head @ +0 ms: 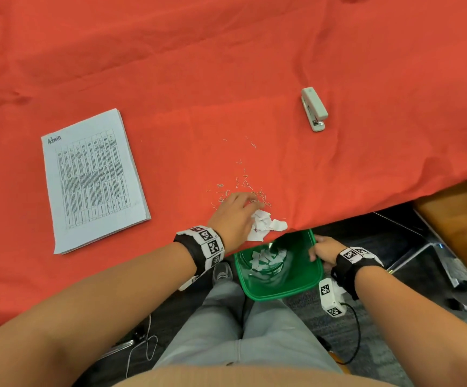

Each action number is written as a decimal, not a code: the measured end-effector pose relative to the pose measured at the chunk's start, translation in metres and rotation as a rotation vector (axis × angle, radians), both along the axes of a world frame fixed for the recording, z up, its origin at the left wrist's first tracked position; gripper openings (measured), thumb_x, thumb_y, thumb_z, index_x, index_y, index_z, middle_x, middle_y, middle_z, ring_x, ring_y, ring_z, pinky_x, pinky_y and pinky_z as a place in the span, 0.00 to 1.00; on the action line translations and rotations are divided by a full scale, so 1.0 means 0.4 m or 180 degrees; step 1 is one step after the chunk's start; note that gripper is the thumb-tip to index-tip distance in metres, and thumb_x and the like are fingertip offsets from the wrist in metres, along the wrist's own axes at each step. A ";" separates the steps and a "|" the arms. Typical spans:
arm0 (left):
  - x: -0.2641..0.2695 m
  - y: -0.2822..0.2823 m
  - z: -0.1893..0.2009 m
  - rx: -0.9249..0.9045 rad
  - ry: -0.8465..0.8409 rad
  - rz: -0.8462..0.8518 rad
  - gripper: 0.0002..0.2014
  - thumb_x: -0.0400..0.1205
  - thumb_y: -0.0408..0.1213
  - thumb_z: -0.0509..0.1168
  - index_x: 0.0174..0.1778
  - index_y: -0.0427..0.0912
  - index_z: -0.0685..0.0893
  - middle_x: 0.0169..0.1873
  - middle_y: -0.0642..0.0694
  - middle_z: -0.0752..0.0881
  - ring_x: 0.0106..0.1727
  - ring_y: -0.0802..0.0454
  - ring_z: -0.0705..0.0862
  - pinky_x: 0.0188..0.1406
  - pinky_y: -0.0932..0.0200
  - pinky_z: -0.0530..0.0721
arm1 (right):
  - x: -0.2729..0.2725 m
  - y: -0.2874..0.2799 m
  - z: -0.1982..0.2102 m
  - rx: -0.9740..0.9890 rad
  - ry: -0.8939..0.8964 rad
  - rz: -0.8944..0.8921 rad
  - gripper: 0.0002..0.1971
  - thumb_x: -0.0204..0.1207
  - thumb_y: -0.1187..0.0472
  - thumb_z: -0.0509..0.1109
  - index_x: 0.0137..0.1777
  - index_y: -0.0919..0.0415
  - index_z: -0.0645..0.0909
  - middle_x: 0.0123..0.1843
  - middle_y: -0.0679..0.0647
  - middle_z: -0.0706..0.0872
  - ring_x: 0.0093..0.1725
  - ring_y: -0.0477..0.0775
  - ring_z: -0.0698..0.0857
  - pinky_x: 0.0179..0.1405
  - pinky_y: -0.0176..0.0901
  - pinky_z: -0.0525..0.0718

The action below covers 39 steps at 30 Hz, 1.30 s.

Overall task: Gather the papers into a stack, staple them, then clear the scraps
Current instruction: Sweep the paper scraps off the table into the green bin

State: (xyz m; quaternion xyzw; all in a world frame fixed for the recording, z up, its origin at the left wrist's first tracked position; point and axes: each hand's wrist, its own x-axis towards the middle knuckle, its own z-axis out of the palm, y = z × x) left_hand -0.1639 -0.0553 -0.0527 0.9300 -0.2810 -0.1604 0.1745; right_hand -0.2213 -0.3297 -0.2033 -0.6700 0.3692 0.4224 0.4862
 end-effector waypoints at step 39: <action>-0.086 0.023 -0.024 0.0493 0.0446 0.0419 0.38 0.85 0.52 0.53 0.84 0.43 0.41 0.84 0.45 0.38 0.84 0.48 0.35 0.84 0.47 0.41 | -0.006 0.017 -0.034 0.0072 0.0008 -0.0050 0.37 0.46 0.77 0.61 0.56 0.51 0.84 0.52 0.70 0.86 0.52 0.79 0.87 0.48 0.83 0.81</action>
